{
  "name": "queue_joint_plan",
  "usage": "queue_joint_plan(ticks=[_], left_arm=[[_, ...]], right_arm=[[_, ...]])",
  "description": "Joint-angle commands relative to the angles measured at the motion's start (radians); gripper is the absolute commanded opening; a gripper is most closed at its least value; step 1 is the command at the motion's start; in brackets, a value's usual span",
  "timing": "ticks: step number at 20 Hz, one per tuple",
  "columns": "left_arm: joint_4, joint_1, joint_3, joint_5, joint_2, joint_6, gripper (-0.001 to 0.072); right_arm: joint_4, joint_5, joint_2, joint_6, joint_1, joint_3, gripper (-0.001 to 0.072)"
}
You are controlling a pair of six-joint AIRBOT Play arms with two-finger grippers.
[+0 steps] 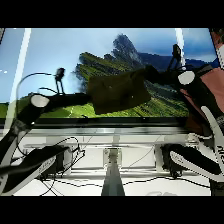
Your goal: Fold the clothes and pants, and hang the long-sleeved shirts on hangers.
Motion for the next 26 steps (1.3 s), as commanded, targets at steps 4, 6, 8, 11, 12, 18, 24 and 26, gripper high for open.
queue_joint_plan(ticks=[4, 6, 8, 11, 12, 18, 24, 26], left_arm=[[-0.079, -0.083, -0.001, 0.057, -0.203, -0.014, 0.039], [-0.177, -0.084, 0.0, 0.108, -0.217, 0.009, 0.0703], [-0.22, -0.084, 0.022, 0.115, -0.217, 0.069, 0.0702], [-0.22, -0.083, 0.071, 0.116, -0.217, 0.074, 0.0702], [-0.219, -0.084, 0.084, 0.116, -0.217, 0.088, 0.0702], [-0.181, -0.084, 0.093, 0.12, -0.218, 0.154, 0.0701], [-0.15, -0.084, 0.092, 0.12, -0.218, 0.155, 0.0701], [-0.072, -0.084, 0.092, 0.12, -0.218, 0.154, 0.0701]], right_arm=[[-0.326, 0.369, -0.008, -0.116, -0.071, -0.018, 0.0308], [-0.328, 0.279, -0.008, -0.115, -0.071, -0.018, 0.0647], [-0.339, 0.181, -0.009, -0.073, -0.072, -0.015, 0.0647], [-0.325, 0.171, -0.048, -0.023, -0.133, 0.045, 0.063], [-0.292, 0.205, -0.077, -0.027, -0.169, 0.078, 0.063], [0.077, 0.511, -0.277, -0.303, -0.282, 0.224, 0.0625], [-0.001, 0.477, -0.407, -0.304, -0.272, 0.223, 0.0631], [0.002, 0.439, -0.435, -0.291, -0.272, 0.224, 0.0631]])
